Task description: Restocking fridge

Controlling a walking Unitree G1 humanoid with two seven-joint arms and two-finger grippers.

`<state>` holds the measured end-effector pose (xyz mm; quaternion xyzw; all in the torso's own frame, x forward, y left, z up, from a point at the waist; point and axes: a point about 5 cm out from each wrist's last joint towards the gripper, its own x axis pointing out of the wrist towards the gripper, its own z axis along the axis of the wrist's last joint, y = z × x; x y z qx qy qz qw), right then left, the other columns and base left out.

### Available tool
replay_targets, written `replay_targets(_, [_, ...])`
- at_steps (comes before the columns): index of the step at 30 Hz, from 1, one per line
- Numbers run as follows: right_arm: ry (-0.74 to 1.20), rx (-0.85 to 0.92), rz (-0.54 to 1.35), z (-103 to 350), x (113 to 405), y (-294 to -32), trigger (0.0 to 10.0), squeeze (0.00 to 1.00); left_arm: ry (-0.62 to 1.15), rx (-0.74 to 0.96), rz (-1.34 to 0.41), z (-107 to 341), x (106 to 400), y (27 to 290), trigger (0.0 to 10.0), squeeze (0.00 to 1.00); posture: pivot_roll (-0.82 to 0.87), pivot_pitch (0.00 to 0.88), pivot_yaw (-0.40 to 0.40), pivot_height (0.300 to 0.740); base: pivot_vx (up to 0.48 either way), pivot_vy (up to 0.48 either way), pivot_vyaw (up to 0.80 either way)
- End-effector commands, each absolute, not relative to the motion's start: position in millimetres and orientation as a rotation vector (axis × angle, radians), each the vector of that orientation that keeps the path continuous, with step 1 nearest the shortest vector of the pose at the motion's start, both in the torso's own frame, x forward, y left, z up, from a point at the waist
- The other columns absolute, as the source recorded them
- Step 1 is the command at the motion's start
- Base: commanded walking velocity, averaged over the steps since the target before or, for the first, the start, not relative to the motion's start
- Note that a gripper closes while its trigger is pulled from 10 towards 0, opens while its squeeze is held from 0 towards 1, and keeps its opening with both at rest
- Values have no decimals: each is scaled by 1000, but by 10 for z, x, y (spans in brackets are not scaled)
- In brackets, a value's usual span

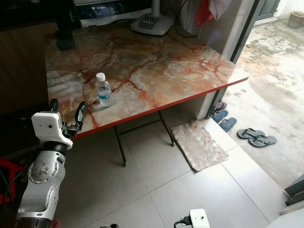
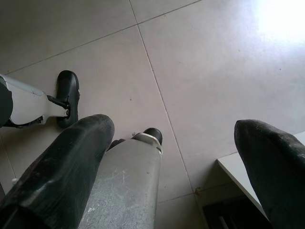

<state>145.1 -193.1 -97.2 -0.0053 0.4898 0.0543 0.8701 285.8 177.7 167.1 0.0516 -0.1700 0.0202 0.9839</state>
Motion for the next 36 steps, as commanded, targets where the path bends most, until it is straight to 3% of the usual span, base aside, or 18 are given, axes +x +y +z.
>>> replay_targets(1, [1037,0,110,-991,1400,-1927,10000,0,-365,93,19,1756,2856,1733,10000,0,13,87,1,740,337,0,0])
replay_targets(20, [1030,-12,120,-986,1419,-1907,10000,0,-366,99,-19,1863,2912,1695,10000,0,8,38,16,740,369,0,119])
replay_targets(31, [1029,-5,117,-981,1435,-1905,10000,0,-380,105,-10,1939,2923,1693,10000,0,23,59,9,740,369,0,0])
replay_targets(36, [1030,-4,116,-980,1439,-1909,10000,0,-417,122,-54,1997,2877,1640,10000,0,28,70,7,740,0,0,0])
